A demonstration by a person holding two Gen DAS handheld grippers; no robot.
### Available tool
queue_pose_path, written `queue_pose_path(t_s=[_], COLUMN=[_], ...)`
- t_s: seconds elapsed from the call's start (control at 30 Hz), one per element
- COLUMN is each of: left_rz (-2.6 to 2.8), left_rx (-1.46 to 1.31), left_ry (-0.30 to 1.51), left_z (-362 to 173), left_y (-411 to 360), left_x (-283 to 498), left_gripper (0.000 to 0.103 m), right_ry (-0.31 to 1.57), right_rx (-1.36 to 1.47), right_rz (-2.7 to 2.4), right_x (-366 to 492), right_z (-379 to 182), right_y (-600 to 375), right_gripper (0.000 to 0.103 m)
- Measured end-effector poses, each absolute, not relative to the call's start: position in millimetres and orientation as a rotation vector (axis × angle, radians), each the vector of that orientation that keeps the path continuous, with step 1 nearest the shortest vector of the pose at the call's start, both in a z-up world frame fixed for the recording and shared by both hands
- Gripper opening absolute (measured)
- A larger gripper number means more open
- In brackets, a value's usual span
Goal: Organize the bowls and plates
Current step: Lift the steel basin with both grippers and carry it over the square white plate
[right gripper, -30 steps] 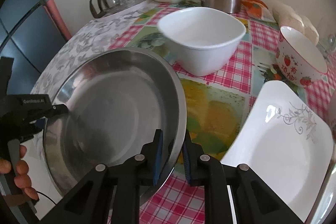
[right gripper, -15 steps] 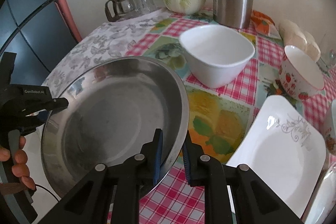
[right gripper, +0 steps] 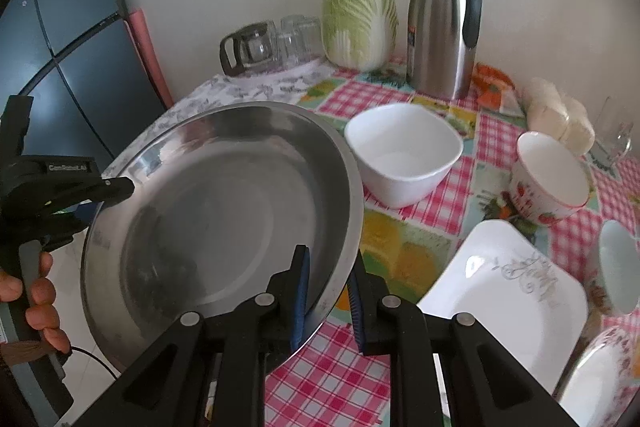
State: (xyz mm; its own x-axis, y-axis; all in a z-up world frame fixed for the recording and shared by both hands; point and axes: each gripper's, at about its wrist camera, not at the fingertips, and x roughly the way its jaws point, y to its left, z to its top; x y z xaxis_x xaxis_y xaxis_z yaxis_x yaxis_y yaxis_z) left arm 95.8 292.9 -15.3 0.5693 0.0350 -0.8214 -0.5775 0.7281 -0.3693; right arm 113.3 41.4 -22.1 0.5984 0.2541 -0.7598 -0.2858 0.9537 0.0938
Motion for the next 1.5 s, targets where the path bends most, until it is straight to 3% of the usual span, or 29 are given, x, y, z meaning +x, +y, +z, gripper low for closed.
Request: queue_pose_path(t_s=[0.87, 1.5], left_rz=[0.2, -0.008], left_rx=[-0.558, -0.462], left_ry=[0.867, 0.929], left_z=[24.9, 20.0], left_y=[165.4, 62.8], left_x=[100.2, 107.3], left_gripper=[0.03, 0.03], right_ry=[0.817, 0.809], right_rx=[0.034, 0.126], right_rz=[0.167, 0.026], right_x=[78.0, 47.4], right_z=[9.6, 11.6], right_y=[-76.1, -180.4], right_gripper=[0.02, 0.021])
